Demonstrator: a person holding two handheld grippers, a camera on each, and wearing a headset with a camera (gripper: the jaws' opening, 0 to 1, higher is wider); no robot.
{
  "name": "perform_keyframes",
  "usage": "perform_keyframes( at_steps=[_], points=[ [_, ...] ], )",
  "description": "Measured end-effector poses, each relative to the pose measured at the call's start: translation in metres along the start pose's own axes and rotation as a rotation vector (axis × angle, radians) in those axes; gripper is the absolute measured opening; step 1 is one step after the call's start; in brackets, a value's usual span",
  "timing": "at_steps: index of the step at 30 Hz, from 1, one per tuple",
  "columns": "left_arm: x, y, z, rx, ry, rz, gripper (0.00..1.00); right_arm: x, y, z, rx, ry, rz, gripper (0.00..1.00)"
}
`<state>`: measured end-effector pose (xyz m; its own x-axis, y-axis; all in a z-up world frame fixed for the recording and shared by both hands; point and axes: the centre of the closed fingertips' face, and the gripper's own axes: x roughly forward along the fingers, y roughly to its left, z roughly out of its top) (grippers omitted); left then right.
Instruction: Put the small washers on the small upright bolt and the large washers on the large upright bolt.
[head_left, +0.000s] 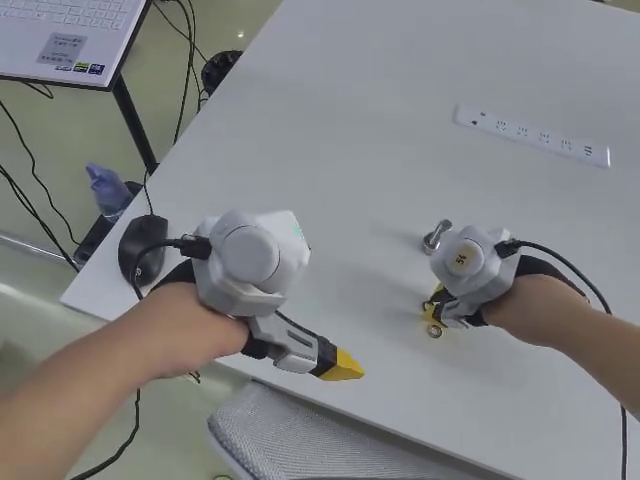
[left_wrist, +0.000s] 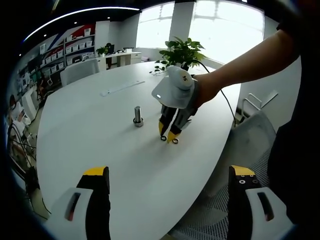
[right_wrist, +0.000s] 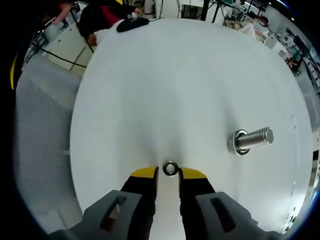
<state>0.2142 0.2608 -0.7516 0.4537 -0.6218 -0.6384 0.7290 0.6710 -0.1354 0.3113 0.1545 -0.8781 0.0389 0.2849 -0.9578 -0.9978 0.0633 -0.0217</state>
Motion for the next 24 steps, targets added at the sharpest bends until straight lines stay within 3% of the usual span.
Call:
perform_keyframes(
  at_steps=[5, 18, 21, 24],
  points=[
    [-0.0010, -0.0033, -0.0042, -0.002, 0.008, -0.008, 0.96, -0.0003, 0.0015, -0.0004, -0.058, 0.039, 0.003, 0.15],
    [-0.0032, -0.0065, -0.0043, -0.017, 0.007, -0.010, 0.91, 0.0016, 0.0009, 0.0018, -0.051, 0.159, 0.005, 0.13],
    [-0.0033, -0.0072, -0.0060, -0.019, 0.010, -0.009, 0.90, 0.0007, 0.0003, 0.0001, -0.045, 0.154, 0.003, 0.12],
    [-0.0036, -0.0079, -0.0077, -0.014, 0.019, -0.010, 0.89, -0.0003, 0.0007, 0.0008, 0.005, 0.098, 0.011, 0.12]
  ],
)
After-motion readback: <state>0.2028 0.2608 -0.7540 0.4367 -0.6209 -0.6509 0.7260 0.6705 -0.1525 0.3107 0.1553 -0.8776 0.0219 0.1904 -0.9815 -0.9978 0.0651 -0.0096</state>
